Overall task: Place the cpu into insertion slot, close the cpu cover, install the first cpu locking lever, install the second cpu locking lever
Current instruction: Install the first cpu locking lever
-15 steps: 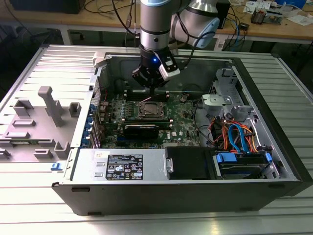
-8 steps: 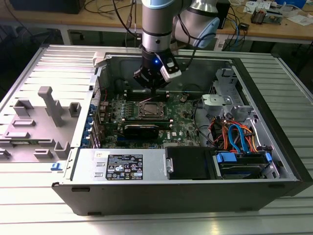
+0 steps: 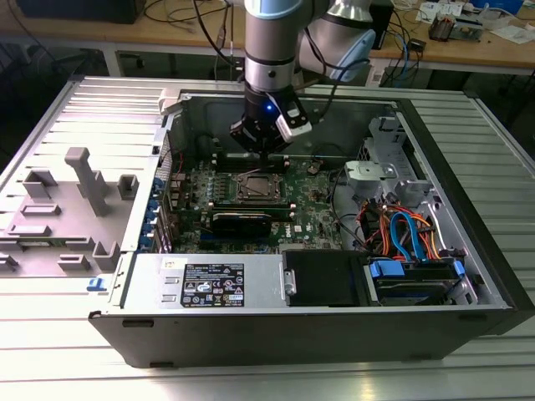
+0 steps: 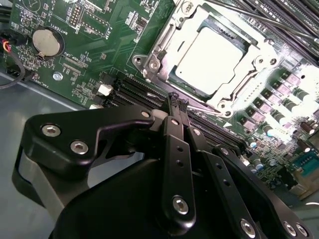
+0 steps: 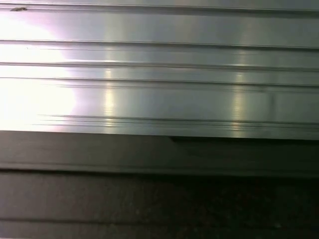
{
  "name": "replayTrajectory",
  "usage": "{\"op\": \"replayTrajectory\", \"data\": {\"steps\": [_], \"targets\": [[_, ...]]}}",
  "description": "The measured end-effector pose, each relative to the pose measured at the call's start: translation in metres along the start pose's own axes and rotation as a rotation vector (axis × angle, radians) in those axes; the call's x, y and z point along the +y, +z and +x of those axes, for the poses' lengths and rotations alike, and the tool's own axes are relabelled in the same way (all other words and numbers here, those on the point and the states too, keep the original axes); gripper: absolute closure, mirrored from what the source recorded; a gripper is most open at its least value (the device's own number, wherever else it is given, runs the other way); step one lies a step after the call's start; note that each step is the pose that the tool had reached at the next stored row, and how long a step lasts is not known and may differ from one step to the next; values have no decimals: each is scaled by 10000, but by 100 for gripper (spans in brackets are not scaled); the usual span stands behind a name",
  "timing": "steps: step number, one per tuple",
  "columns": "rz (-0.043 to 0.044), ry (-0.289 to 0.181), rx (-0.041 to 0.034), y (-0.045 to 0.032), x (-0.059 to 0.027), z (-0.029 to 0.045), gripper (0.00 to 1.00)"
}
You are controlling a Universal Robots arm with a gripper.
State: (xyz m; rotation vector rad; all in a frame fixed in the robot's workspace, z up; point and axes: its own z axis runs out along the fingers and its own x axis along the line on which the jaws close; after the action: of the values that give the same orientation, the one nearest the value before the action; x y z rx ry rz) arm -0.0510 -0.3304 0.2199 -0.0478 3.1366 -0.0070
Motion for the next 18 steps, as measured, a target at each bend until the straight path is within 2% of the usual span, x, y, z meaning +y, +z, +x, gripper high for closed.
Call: {"op": "replayTrajectory", "data": {"steps": [9,18], "targets": [[-1,0,0,55,-1,-46,89],[0,-1,0,60,-1,-50,89]]}}
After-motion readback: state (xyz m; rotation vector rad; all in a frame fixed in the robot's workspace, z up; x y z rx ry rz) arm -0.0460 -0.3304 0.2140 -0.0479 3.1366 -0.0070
